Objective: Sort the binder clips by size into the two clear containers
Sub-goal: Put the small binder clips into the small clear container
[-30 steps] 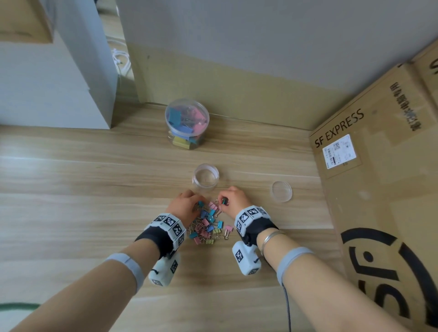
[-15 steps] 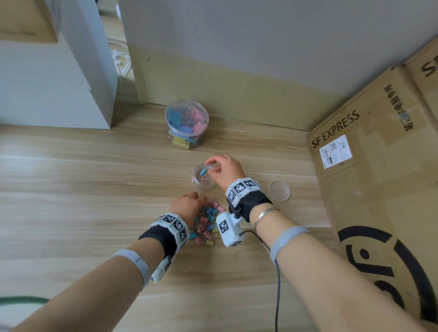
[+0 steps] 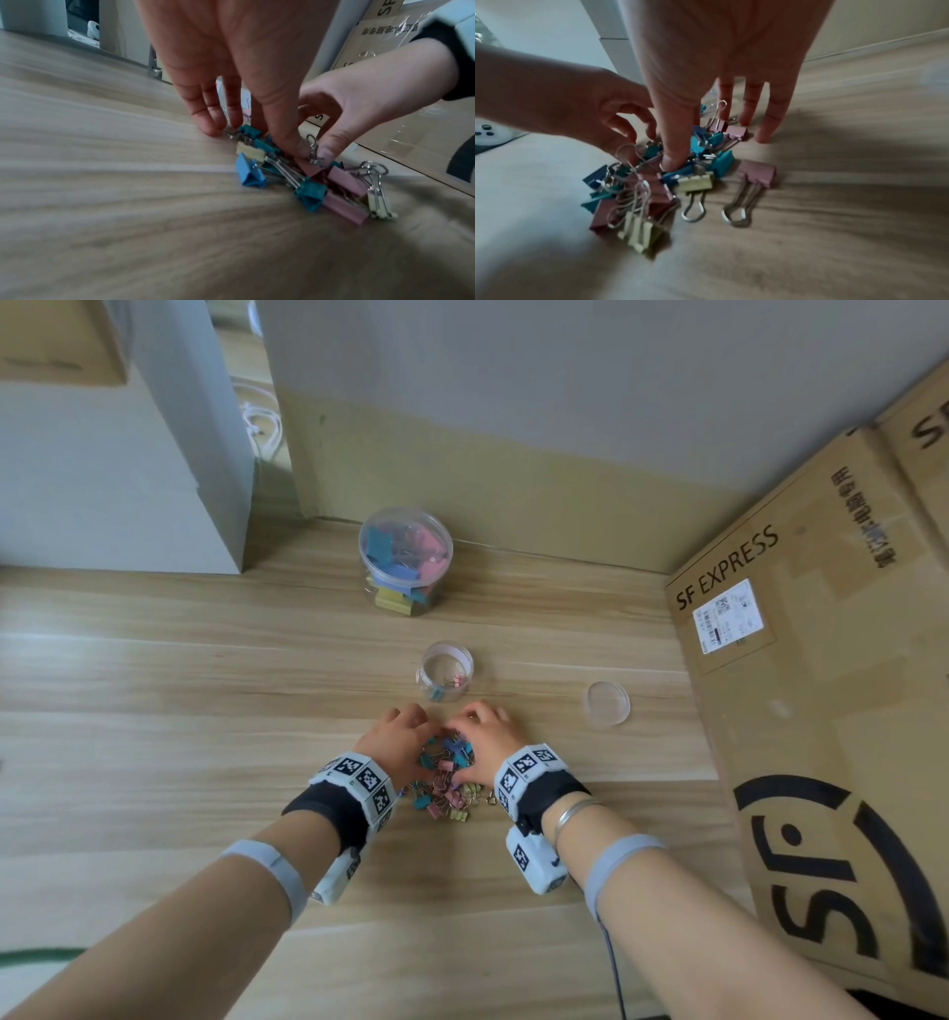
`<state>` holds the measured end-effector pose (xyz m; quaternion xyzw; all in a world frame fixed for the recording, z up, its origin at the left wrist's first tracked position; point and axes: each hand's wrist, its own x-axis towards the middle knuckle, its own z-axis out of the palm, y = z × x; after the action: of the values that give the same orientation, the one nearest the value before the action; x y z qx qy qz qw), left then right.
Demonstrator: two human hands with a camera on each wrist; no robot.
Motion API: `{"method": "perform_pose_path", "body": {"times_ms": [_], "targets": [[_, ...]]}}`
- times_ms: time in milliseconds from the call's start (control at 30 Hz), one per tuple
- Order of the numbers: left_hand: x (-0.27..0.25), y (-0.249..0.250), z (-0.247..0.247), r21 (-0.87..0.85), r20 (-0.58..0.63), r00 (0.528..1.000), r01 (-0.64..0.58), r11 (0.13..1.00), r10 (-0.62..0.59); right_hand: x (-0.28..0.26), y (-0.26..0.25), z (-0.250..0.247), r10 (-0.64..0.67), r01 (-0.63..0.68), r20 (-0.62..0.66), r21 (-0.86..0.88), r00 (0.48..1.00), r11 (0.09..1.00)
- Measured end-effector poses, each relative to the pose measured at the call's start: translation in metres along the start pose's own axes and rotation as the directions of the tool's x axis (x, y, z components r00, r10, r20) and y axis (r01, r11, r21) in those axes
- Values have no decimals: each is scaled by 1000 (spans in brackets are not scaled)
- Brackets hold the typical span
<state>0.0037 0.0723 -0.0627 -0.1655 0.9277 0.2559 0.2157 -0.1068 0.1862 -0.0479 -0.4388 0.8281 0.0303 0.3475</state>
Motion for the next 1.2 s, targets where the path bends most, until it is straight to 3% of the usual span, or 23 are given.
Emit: {"method": "perform_pose_path", "body": {"times_ms": [267,567,733,967,1200], "targets": [[1,1,-9,93,109,994,-30,995,20,1,6,0,-29,30,-42,30,999,999],[6,1,-4,42,77,997,4,999,-7,4,11,2,-5,23,-118,147,993,989],[3,1,-5,91,127,991,-65,994,53,2,9,4,-33,33,-35,-6,999,999],[4,9,3,102,51,999,-24,994,19,7,8,4,-59,56,-36,-81,998,995],[8,6,3,26,2,1000,14,1000,-14,6,13,5,-75,83,-127,60,989,995]]}}
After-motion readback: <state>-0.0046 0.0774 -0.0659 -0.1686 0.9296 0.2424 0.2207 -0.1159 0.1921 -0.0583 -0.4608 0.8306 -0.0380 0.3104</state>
